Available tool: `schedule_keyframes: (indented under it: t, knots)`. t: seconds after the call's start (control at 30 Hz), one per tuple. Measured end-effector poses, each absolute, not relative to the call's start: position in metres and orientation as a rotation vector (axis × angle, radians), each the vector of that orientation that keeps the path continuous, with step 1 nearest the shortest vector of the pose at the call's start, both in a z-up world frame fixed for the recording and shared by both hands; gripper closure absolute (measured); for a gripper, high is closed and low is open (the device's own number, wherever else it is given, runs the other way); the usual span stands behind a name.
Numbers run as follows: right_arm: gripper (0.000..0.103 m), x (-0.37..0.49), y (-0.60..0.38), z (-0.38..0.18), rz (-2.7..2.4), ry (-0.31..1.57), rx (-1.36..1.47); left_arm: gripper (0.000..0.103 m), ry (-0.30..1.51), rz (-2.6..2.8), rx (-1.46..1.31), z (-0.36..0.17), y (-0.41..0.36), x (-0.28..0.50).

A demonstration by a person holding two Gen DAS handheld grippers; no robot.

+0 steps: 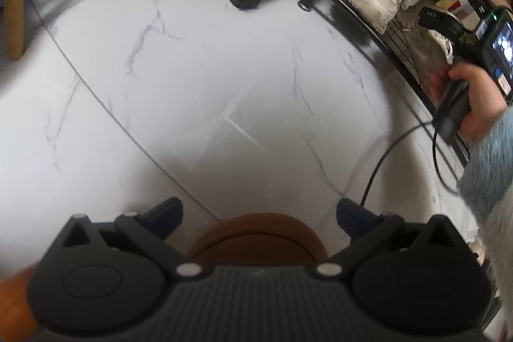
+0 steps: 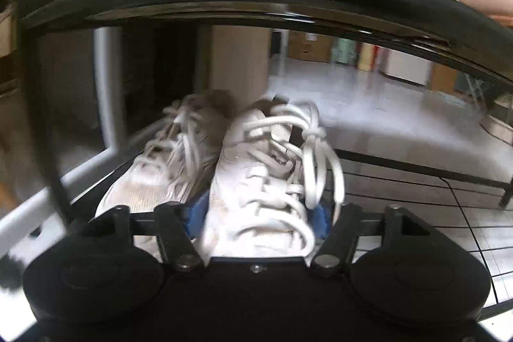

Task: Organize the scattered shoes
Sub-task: 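Open the right tool and withdraw it from the sneakers on the shelf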

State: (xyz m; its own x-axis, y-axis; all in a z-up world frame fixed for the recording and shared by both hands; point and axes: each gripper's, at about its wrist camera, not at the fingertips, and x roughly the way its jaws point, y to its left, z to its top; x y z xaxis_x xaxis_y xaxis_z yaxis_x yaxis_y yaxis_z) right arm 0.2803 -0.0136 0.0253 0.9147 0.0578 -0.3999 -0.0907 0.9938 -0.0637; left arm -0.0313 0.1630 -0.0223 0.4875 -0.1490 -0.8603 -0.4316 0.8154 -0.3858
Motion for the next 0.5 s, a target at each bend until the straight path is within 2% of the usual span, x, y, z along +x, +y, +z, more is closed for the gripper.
schedule_keyframes:
  t: [0.2, 0.3, 0.33, 0.37, 0.5]
  knots:
    - [0.043, 0.325, -0.008, 0.008, 0.044, 0.365, -0.066, 0.001, 1.095, 0.191, -0.619, -0.029, 0.162, -0.026]
    - [0.026, 0.326, -0.008, 0.004, 0.042, 0.375, -0.018, 0.001, 1.107, 0.192, -0.615, -0.032, 0.161, -0.024]
    - [0.013, 0.325, -0.007, 0.001, 0.052, 0.378, -0.005, 0.001, 1.106, 0.192, -0.614, -0.032, 0.161, -0.024]
    - [0.004, 0.321, -0.006, 0.001, 0.057, 0.388, 0.013, 0.001, 1.104, 0.191, -0.612, -0.032, 0.161, -0.024]
    - [0.003, 0.273, -0.020, 0.015, 0.079, 0.393, 0.078, 0.001, 1.090, 0.184, -0.593, -0.030, 0.159, -0.025]
